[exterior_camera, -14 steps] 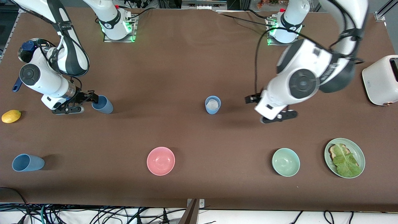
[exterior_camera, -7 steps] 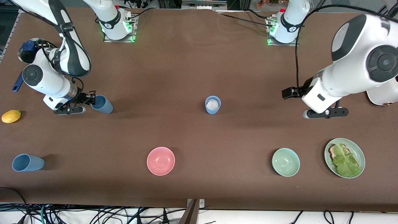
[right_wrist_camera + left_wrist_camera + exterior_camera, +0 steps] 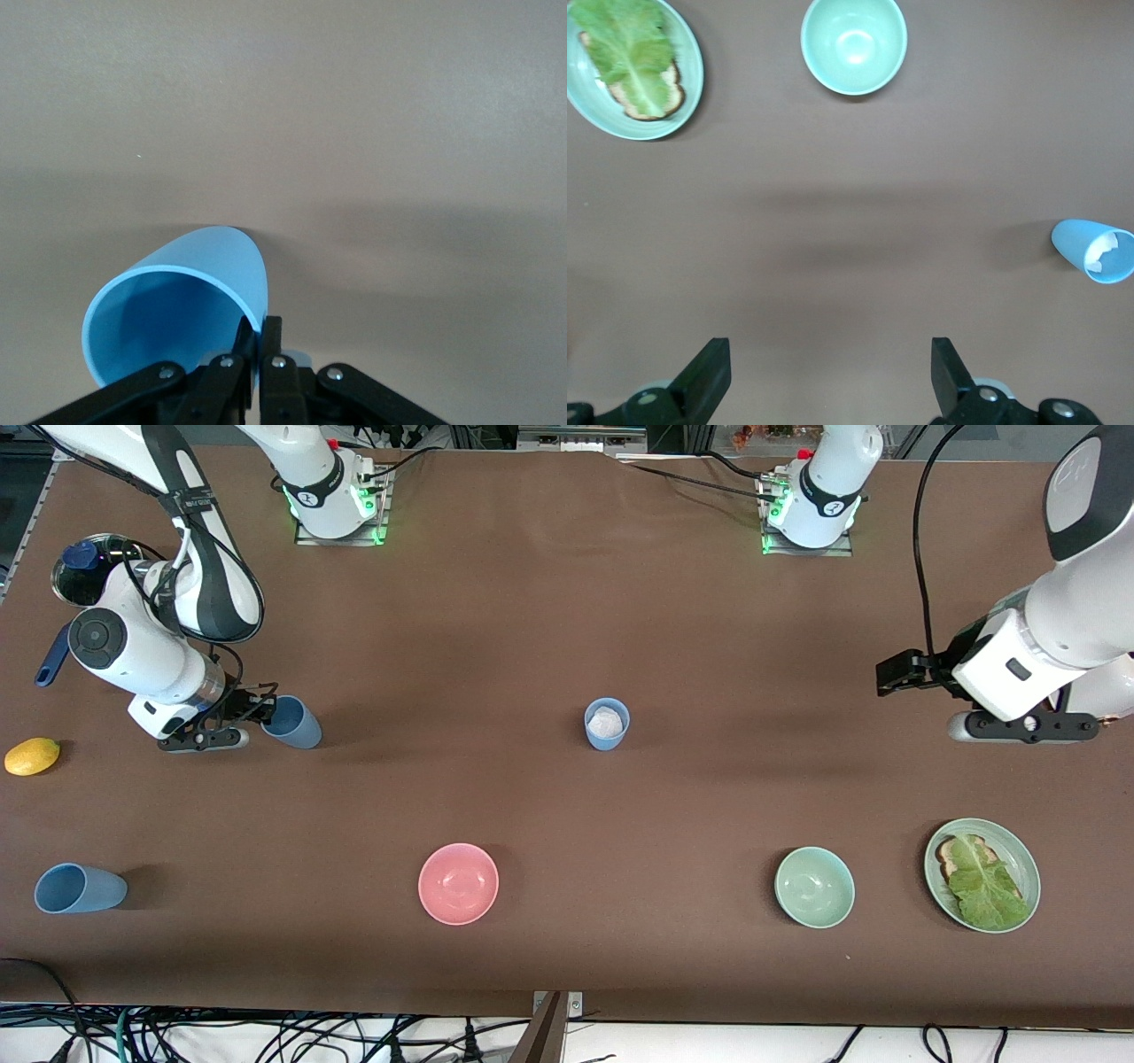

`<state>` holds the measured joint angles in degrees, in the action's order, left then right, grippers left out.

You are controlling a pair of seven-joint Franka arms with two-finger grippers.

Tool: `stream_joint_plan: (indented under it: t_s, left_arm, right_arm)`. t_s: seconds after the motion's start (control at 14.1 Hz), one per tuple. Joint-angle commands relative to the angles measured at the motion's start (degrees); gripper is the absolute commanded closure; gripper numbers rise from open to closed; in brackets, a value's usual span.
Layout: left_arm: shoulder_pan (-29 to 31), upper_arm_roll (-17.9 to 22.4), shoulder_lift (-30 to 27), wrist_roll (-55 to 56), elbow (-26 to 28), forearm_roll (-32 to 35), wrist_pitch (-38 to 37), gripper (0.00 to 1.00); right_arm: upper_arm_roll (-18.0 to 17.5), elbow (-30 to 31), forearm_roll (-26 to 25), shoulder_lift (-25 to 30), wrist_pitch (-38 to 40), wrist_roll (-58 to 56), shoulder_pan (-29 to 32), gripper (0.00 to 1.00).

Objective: Stack blue cups with both arms
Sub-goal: 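Lift the blue cup with the right gripper toward the tissue cup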

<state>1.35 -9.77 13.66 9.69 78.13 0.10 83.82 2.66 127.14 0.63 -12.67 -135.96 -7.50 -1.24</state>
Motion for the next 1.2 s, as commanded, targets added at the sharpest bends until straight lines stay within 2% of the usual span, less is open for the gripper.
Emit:
stream_joint_plan:
  t_s: [0.0, 0.21, 0.42, 0.64, 0.78, 0.92, 1.13]
  left_arm:
    - [-1.53, 4.84, -7.57, -1.34, 8.48, -3.26, 6.06, 0.0]
    - [-4.06, 8.09, -11.37, -1.34, 15.54, -3.09, 9.6, 0.0]
    - [-5.65, 8.89, -16.63, -1.34, 22.74, -2.91, 13.54, 0.0]
    - [-5.75, 10.46, -16.92, -1.26, 22.51, -2.74, 13.39, 0.0]
    - [-5.75, 10.82, -16.65, -2.91, 20.93, -2.65, 10.59, 0.0]
    - [-4.7, 10.74, -16.57, -8.87, 21.01, -2.56, 9.96, 0.0]
    - [-3.11, 10.56, -16.56, -10.49, 20.92, -2.56, 9.96, 0.0]
  right_arm:
    - [-2.04, -5.21, 0.25, 0.28, 4.53, 1.17, 0.01, 1.0]
    - [-3.19, -15.75, 0.34, 0.2, 16.66, 4.33, -2.35, 1.0]
    - [-3.45, -24.02, 0.86, -0.24, 24.67, 8.8, -6.74, 1.0]
    - [-3.45, -28.51, 1.48, -0.25, 27.41, 14.17, -11.58, 1.0]
    - [-3.45, -31.5, 2.96, -0.94, 29.6, 18.9, -15.0, 1.0]
    - [-3.45, -34.75, 3.85, -2.26, 30.49, 25.49, -19.39, 1.0]
    - [-3.45, -39.41, 5.78, -5.59, 30.23, 37.61, -27.03, 1.0]
